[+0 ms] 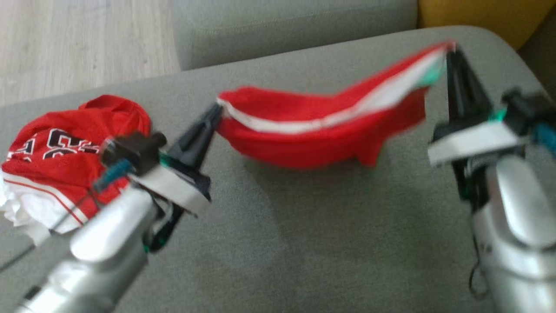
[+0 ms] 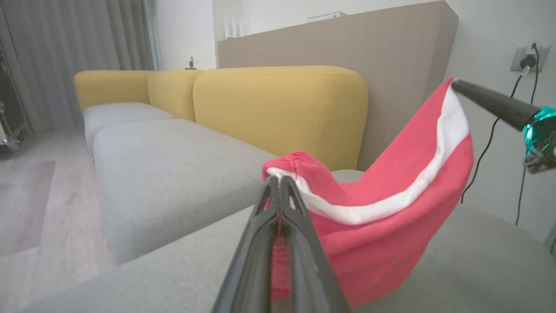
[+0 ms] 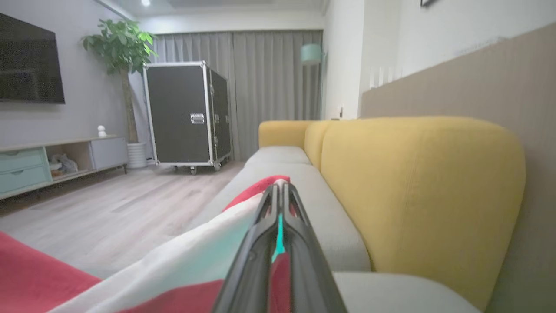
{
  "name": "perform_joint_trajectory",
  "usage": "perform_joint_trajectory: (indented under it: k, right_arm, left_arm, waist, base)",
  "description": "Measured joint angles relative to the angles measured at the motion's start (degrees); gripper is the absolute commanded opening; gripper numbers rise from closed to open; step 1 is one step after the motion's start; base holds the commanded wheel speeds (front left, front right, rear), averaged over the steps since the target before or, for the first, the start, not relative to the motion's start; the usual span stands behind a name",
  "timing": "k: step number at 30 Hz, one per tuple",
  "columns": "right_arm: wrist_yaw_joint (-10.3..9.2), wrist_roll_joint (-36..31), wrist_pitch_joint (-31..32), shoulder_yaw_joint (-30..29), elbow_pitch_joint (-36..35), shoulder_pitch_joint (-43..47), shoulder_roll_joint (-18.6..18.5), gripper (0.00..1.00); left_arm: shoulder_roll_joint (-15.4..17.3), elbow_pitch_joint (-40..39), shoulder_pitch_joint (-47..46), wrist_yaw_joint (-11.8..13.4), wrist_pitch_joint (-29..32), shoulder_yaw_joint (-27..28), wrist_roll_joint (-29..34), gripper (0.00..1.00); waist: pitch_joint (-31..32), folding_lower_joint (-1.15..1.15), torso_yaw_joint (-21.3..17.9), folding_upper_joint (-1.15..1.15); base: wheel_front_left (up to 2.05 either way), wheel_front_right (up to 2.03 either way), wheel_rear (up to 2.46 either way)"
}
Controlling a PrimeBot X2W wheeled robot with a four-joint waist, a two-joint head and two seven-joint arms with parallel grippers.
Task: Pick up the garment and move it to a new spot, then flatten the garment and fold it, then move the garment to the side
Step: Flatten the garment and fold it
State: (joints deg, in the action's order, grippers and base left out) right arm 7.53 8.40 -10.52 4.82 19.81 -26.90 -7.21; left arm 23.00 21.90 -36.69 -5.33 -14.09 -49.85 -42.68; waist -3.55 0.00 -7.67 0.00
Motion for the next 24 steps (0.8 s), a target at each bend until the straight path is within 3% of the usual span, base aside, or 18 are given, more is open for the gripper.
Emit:
perform_joint_trajectory:
  k: [10,17,24]
  right_arm:
    - [0.00,-0.5,-0.1,3.7,4.2,-13.7,-4.1,0.00]
    - [0.00,-0.8,0.7,4.4,5.6,-12.0,-4.1,0.00]
    - [0.00,-0.6,3.8,4.7,2.1,-7.5,-4.2,0.00]
  left_arm:
    - [1.3,-2.0,-5.9,5.2,0.7,6.5,-1.3,0.00]
    - [1.3,-6.8,-2.7,8.0,0.3,8.2,-2.4,0.00]
    - [2.5,-10.8,-0.5,9.9,3.1,7.5,-2.4,0.00]
  waist:
    - [4.0,0.00,-0.4,0.00]
    - [5.3,0.00,0.7,0.00]
    - [3.8,0.00,0.9,0.00]
  base:
    - [0.00,0.00,0.00]
    - [0.00,0.00,0.00]
    - [0.00,0.00,0.00]
